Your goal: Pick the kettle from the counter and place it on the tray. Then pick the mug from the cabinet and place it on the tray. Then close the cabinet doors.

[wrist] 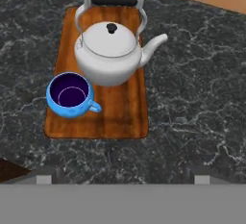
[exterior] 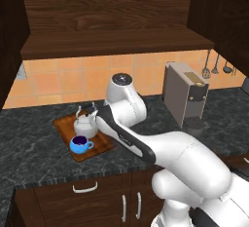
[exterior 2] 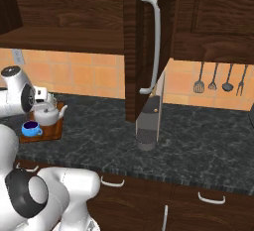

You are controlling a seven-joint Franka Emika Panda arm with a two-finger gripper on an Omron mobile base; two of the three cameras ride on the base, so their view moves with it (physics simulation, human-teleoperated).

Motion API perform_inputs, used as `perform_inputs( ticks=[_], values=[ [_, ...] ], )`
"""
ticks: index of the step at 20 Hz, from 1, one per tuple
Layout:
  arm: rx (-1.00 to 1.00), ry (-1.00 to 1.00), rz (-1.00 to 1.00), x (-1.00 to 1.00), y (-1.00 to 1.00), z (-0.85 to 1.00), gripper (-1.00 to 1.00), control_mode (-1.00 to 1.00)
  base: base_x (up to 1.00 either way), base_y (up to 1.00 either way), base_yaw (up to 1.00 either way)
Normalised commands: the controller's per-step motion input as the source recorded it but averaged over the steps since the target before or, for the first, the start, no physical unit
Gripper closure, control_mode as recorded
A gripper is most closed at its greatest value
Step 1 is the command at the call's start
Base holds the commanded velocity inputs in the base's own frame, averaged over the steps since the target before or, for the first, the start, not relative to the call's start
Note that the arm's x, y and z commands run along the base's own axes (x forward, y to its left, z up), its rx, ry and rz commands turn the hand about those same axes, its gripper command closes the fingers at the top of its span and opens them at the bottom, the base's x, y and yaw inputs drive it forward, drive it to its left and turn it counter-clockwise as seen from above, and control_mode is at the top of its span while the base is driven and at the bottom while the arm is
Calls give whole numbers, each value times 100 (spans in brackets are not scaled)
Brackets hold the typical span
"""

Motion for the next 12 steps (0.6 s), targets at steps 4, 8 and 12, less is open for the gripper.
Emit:
perform_inputs(
  ticks=[4, 8, 12],
  values=[
    [1, -25, -12, -43, 20, 49, -100, -100, 0, 0, 0],
    [0, -6, -1, -17, 14, 13, -100, -100, 0, 0, 0],
    [0, -19, 0, -31, 0, 31, -100, -100, 0, 0, 0]
  ],
)
